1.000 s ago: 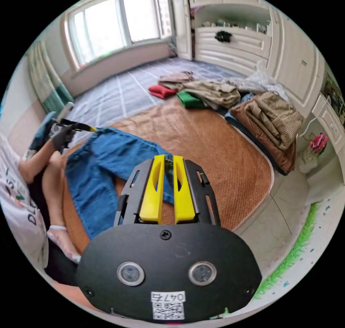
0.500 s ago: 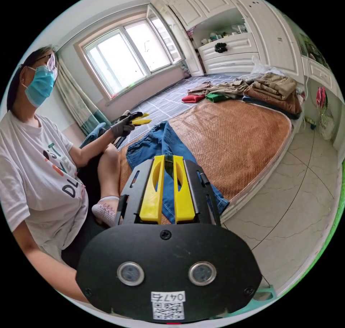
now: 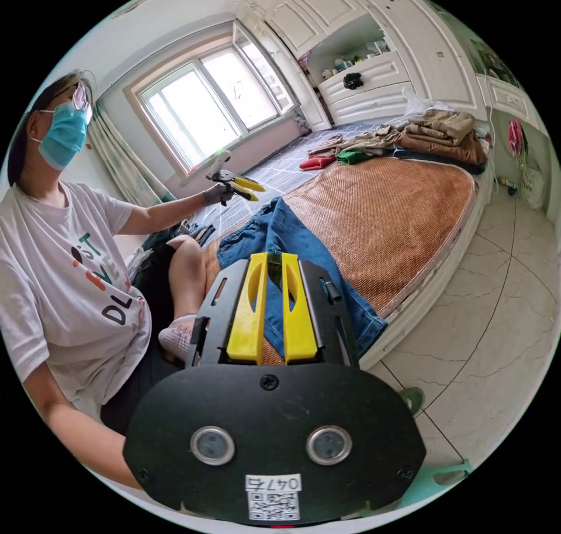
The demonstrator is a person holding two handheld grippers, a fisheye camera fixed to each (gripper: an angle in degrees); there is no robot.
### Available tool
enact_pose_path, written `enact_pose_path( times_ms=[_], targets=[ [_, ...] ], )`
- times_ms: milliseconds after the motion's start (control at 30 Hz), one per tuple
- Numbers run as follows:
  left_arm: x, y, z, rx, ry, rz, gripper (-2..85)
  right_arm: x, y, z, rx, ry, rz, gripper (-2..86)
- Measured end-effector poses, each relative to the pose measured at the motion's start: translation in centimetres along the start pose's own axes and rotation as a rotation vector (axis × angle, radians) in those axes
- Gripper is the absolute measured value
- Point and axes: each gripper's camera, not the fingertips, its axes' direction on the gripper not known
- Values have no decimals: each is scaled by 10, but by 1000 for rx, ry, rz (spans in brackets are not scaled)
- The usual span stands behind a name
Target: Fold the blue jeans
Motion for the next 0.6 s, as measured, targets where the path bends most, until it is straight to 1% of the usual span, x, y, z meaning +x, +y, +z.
enact_pose_path(
  times_ms=[67, 133, 233, 300, 367, 433, 533, 600],
  targets=[
    [9, -21, 9, -20, -18, 43, 165, 4, 4, 1, 5, -14, 13, 11],
    [15, -45, 19, -32, 13, 64, 167, 6, 7, 3, 0, -25, 24, 11],
    [24, -80, 53, -138, 76, 98, 156, 7, 7, 7, -13, -30, 33, 11],
    [33, -97, 80, -259, 139, 111, 102, 6, 2, 6, -16, -15, 32, 11],
    [43, -104, 82, -287, 167, 115, 75, 5, -4, 3, -15, 5, 37, 11],
    [54, -107, 70, -265, 161, 111, 64, 7, -11, 1, -15, 42, 56, 10],
    [77, -111, 30, -209, 44, 78, 57, 17, -38, 3, -64, 179, 110, 9],
    [117, -103, -15, -90, -132, 50, 54, 16, -71, -1, -20, 290, 107, 6]
  ],
)
